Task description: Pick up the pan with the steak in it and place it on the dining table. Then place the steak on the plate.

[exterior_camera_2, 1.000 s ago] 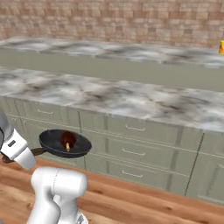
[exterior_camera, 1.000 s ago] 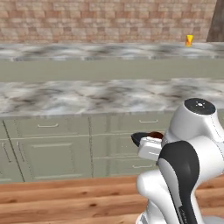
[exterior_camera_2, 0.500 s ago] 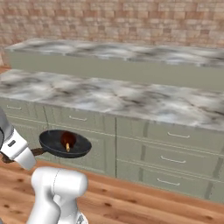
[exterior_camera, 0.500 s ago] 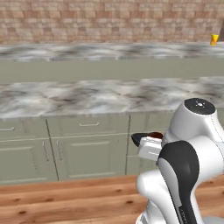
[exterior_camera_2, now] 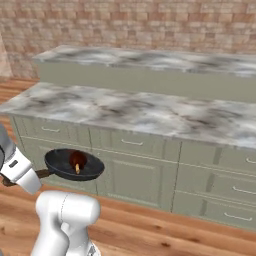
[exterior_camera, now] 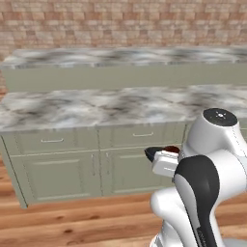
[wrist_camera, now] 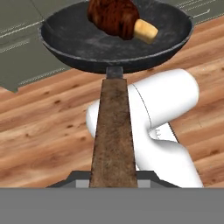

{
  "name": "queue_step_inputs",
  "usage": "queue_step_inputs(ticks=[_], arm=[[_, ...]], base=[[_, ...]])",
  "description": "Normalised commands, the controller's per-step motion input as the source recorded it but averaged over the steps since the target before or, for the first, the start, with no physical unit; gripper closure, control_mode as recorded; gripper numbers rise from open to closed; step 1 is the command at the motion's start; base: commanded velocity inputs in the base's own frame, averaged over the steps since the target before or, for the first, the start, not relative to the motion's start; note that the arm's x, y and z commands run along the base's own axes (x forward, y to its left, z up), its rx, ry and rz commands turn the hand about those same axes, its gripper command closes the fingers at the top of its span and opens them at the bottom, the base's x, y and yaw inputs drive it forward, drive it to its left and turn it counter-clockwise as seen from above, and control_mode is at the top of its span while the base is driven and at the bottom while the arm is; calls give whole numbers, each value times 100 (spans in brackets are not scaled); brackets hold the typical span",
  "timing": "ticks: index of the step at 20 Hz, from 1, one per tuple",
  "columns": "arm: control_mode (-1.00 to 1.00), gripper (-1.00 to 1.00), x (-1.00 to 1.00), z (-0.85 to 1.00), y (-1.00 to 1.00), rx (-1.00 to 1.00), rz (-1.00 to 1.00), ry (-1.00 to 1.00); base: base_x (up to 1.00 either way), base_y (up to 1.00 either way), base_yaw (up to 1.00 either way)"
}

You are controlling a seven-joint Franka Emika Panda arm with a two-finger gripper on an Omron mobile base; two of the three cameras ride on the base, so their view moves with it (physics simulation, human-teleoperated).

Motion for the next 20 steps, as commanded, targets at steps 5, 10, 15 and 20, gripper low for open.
queue_step_inputs(ticks=[5,10,15,20], arm=[[100,100,0,0,0,0,0,0],[100,100,0,0,0,0,0,0],[100,100,0,0,0,0,0,0],[100,100,0,0,0,0,0,0]], base=[[-8,100,-4],[-8,100,-4],[-9,100,-3],[-9,100,-3]])
